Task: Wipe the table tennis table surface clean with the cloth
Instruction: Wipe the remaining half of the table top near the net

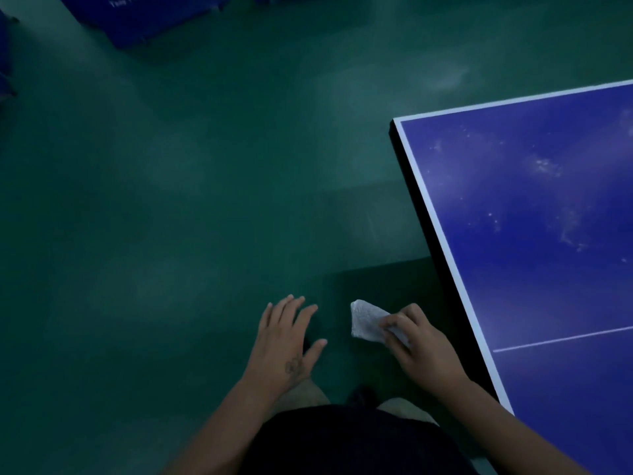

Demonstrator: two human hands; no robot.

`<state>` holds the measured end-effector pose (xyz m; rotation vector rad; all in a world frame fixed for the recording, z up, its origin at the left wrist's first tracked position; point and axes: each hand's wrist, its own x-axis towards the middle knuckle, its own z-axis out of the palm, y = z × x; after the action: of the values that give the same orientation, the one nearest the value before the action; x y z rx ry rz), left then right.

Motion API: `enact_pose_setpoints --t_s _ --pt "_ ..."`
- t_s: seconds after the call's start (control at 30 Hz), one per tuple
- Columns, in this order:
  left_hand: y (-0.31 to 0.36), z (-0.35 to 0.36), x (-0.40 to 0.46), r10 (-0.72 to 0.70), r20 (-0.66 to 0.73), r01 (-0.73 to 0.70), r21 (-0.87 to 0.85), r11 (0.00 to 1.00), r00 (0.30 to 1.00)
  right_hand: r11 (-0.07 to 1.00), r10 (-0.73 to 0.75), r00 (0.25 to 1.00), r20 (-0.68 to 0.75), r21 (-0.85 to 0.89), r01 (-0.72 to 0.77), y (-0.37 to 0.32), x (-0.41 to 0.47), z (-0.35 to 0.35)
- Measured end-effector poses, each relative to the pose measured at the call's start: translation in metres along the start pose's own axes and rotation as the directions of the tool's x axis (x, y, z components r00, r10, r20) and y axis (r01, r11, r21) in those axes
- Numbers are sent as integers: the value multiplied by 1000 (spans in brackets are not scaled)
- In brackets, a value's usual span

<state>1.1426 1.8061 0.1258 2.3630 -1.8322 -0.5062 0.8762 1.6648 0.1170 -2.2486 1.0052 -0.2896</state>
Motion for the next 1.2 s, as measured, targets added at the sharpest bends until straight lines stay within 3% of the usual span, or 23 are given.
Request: enact_pose_setpoints --t_s 0.57,1.03,1.2 --pt "-126 -97 301 232 95 -232 -14 973 968 985 161 972 -171 -33 -169 -22 264 -19" --pt "-102 -147 551 249 178 -255 11 967 952 972 234 945 -230 20 -235 78 470 -94" --pt "-84 -166 638 248 146 -254 20 967 958 964 265 931 -250 37 -265 120 538 -135"
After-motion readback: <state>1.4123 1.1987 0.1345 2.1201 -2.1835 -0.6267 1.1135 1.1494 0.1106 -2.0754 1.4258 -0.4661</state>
